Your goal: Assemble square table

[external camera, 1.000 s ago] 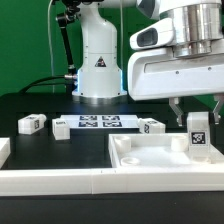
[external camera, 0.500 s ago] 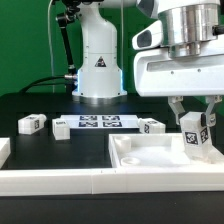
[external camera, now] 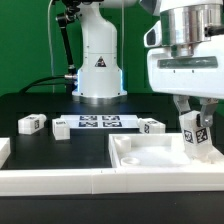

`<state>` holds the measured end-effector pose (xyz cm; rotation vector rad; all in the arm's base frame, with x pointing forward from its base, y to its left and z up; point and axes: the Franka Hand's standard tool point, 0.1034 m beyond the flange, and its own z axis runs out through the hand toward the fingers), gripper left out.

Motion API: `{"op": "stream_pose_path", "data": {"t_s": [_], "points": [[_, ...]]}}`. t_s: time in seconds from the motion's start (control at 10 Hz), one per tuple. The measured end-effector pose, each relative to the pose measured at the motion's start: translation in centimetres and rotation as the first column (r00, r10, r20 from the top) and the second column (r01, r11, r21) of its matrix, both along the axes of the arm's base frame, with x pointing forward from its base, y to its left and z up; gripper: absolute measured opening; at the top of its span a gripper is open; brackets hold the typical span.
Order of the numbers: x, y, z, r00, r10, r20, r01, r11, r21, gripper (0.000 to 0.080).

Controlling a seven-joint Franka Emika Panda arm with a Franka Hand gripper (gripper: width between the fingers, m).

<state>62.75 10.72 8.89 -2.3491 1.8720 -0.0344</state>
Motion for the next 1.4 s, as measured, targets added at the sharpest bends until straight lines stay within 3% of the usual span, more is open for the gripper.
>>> {"op": "stream_pose_path", "data": {"t_s": [0.3, 0.5, 0.6, 0.7, 1.0, 1.4], "points": [[-0.2, 0.6, 0.0, 0.986, -0.165, -0.023, 0.166, 0.986, 0.025, 0.0292], [-0.3, 0.7, -0.1, 0.991, -0.131, -0.021, 0.132, 0.991, 0.023, 0.0292], [-0.2, 0.7, -0.1, 0.997, -0.072, -0.010, 0.072, 0.997, 0.017, 0.0477], [-0.3, 0.8, -0.1, 1.000, -0.011, 0.003, 0.011, 1.000, 0.010, 0.0592], [-0.4, 1.5, -0.3, 0.954, 0.298, 0.030, -0.297, 0.954, -0.026, 0.0646], [0.5, 1.9, 0.2, 0.750, 0.661, 0.033, -0.658, 0.750, -0.070, 0.0649]]}}
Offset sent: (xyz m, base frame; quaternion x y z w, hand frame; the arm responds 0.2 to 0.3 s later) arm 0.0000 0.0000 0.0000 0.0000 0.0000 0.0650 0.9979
